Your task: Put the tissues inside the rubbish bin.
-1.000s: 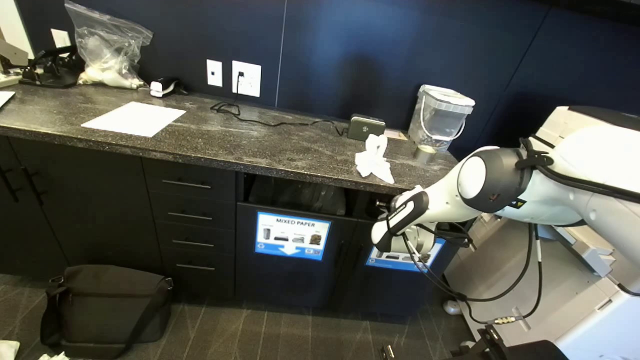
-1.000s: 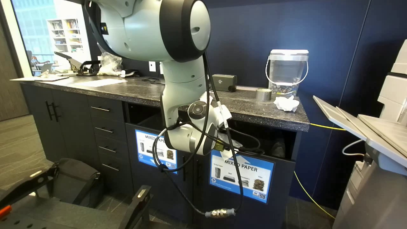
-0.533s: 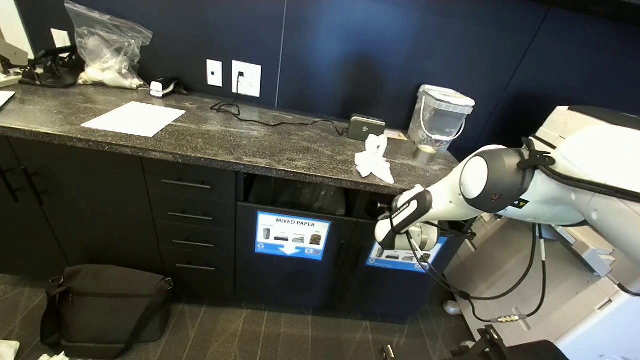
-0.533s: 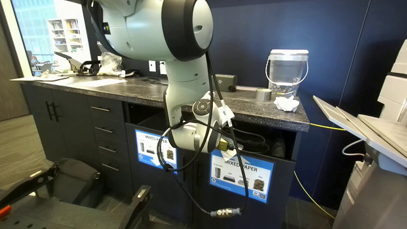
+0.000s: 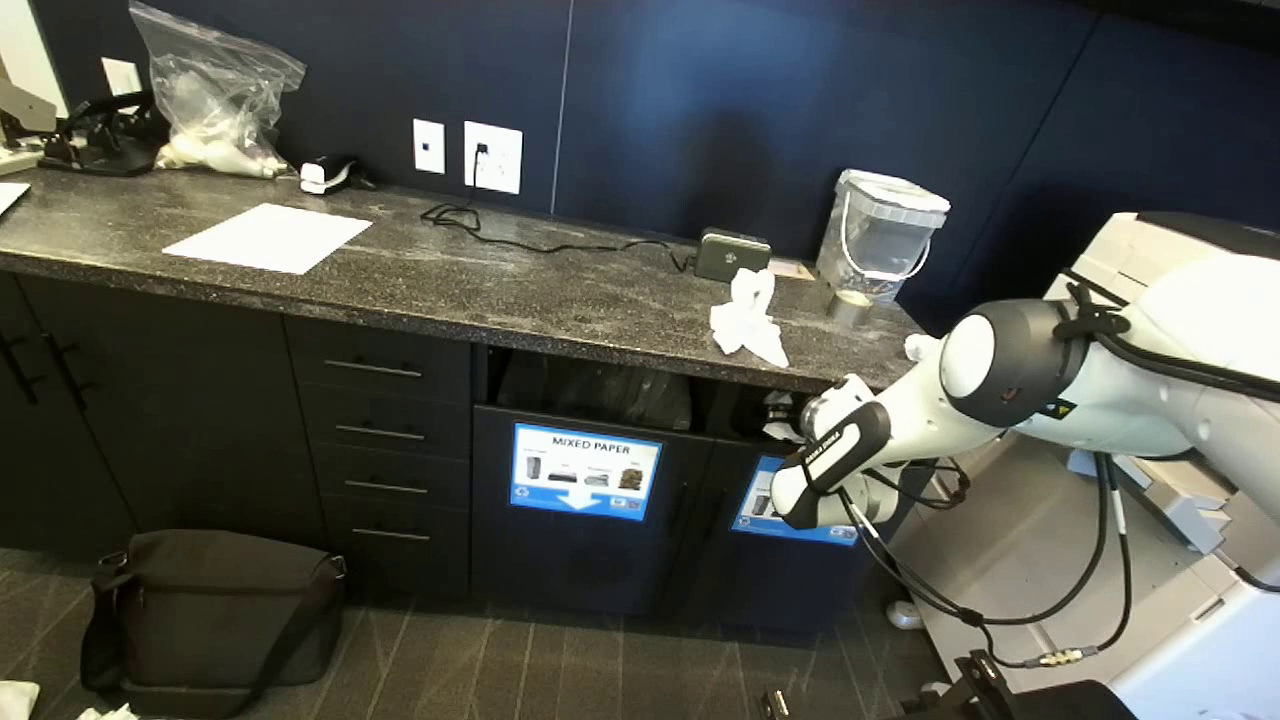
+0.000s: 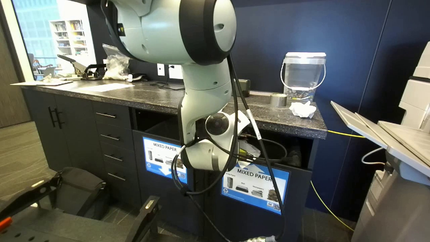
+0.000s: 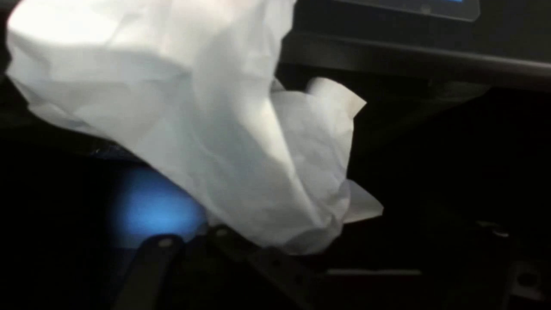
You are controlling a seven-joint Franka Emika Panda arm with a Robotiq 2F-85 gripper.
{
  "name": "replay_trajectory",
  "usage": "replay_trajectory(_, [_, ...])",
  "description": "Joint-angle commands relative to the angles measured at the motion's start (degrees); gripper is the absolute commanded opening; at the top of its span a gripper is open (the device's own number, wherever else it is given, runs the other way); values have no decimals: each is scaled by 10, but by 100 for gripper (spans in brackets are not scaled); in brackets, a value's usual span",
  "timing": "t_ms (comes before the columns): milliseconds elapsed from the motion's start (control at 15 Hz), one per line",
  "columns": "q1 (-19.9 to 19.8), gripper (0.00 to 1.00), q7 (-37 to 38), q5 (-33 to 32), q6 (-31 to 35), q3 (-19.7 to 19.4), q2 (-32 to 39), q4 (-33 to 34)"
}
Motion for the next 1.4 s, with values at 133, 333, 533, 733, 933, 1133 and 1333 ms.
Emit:
replay_trajectory(133, [-19, 100, 29, -59, 121, -16, -13, -49])
replay_trajectory(333, [-19, 100, 51, -71, 143, -20, -3, -36])
replay_trajectory(533, [-10, 100, 61, -74, 129, -26, -14, -45])
replay_trajectory(733, [-8, 100, 47, -61, 93, -17, -57, -99])
replay_trajectory(933, [3, 100, 38, -35, 65, -23, -110, -157])
replay_trajectory(1133, [27, 100, 25, 22, -5, -41, -185, -235])
replay_trajectory(1333, [58, 100, 2, 69, -116, -60, -256, -295])
